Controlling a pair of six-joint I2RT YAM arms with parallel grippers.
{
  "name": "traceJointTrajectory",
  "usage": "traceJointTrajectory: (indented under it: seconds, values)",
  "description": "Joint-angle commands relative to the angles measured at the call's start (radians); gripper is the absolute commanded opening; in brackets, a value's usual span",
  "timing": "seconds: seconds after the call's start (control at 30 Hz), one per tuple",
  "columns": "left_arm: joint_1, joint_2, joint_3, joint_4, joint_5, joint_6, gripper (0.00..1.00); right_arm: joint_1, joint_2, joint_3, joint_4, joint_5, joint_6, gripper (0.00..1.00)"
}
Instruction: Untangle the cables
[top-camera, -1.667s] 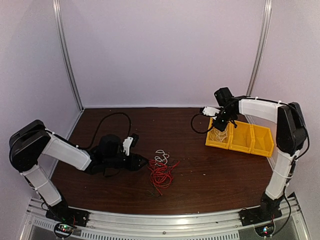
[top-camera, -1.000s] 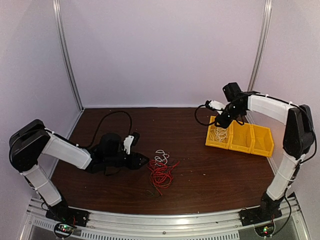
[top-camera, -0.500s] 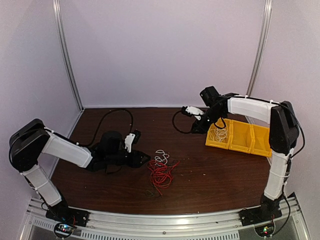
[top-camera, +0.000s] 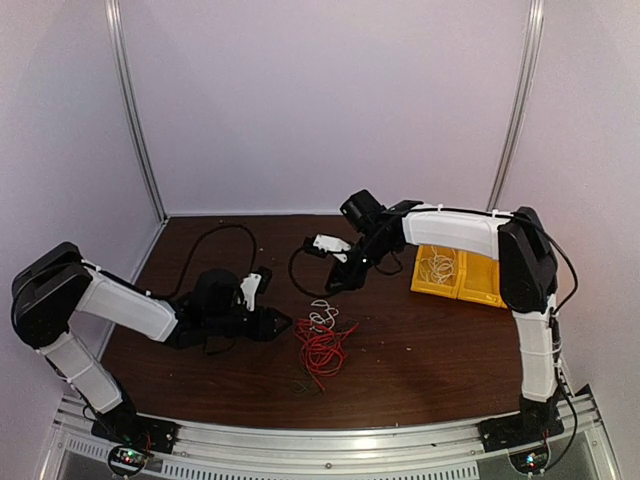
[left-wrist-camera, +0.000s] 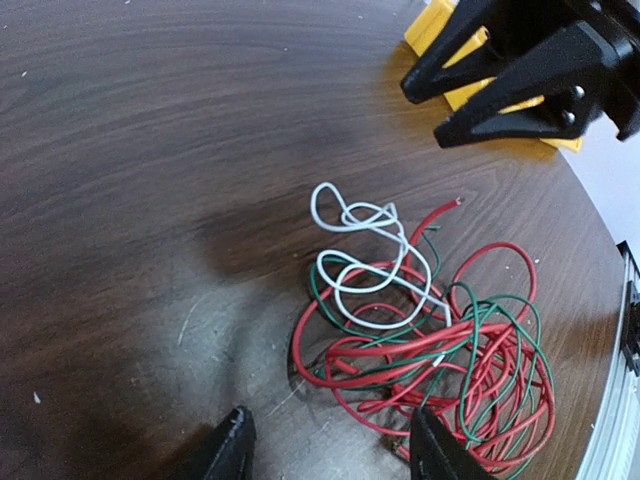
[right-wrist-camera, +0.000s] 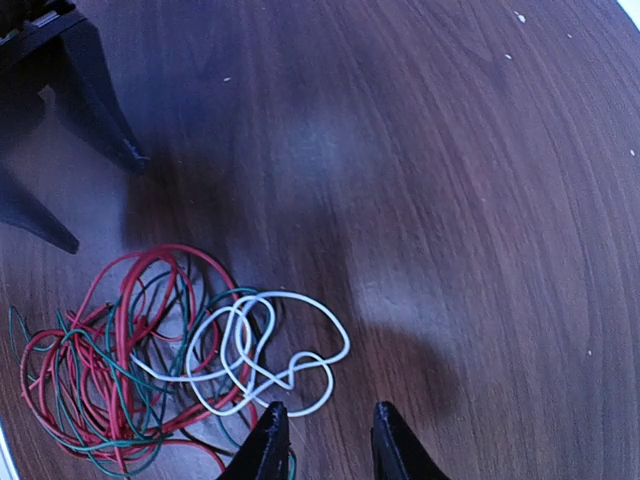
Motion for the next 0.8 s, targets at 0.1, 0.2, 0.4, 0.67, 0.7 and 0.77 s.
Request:
traceJointTrajectory:
  seconds: [0.1,0.2,0.4,0.67,0.7,0.77]
  values:
    - [0.014,-0.091,-0.06,0.018,-0.123,-0.072,0.6,0.066,0.055,0.069,-0.051,-0.004,-0.067,0.31]
    - [0.019,-0.122,-0.087,0.019,-0.148,-0.085,0.61,0.089,0.071,0.074,-0.053,0.026,-0.075,0.31]
    - [0.022,-0.146,-0.099,0.0,-0.163,-0.086,0.61,0.101,0.127,0.132,-0.057,0.114,-0.04,0.31]
    - [0.022,-0.151,-0.105,0.004,-0.172,-0.088,0.61,0.103,0.17,0.155,-0.08,0.114,-0.042,0.29]
    - [0.022,-0.151,-0.102,0.004,-0.171,-0.087,0.61,0.103,0.175,0.162,-0.087,0.112,-0.041,0.29]
    - [0.022,-0.153,-0.093,-0.007,-0.171,-0.087,0.61,0.103,0.18,0.181,-0.118,0.093,-0.042,0.3]
